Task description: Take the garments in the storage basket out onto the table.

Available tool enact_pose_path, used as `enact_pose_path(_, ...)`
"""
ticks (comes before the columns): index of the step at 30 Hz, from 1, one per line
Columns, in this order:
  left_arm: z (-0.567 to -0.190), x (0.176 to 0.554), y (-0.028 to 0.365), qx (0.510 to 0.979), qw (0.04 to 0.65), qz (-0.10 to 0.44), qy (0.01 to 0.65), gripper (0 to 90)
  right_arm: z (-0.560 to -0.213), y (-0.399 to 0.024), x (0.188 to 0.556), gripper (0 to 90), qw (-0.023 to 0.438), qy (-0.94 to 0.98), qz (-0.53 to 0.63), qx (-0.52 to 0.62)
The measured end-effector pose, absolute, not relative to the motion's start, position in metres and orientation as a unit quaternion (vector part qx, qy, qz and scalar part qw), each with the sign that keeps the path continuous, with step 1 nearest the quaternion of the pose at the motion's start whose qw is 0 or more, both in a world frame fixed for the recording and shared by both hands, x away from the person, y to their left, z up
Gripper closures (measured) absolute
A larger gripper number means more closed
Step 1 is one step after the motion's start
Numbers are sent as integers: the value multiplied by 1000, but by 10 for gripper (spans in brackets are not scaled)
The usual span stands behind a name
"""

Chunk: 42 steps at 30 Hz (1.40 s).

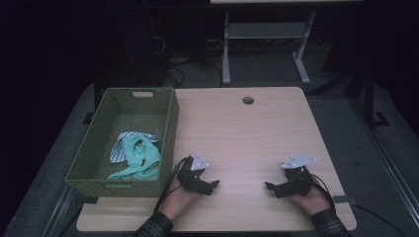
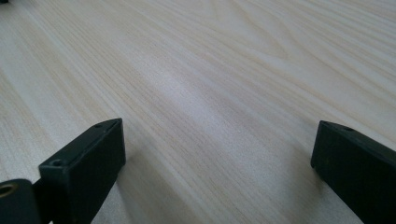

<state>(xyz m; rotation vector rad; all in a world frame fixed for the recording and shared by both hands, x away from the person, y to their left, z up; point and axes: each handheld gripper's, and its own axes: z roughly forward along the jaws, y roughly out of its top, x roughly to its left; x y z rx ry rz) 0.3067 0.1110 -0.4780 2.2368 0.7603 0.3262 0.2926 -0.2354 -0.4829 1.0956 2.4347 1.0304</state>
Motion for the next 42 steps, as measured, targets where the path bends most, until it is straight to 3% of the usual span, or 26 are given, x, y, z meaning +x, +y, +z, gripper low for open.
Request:
enact_pose_path(23,-470,309,112,865,378,91,317,121,-483,-235,293,28,140,842,357,379)
enact_pose_path(42,-458,310,112,867,382,94,305,123,-483,-235,293,28,140,842,357,379)
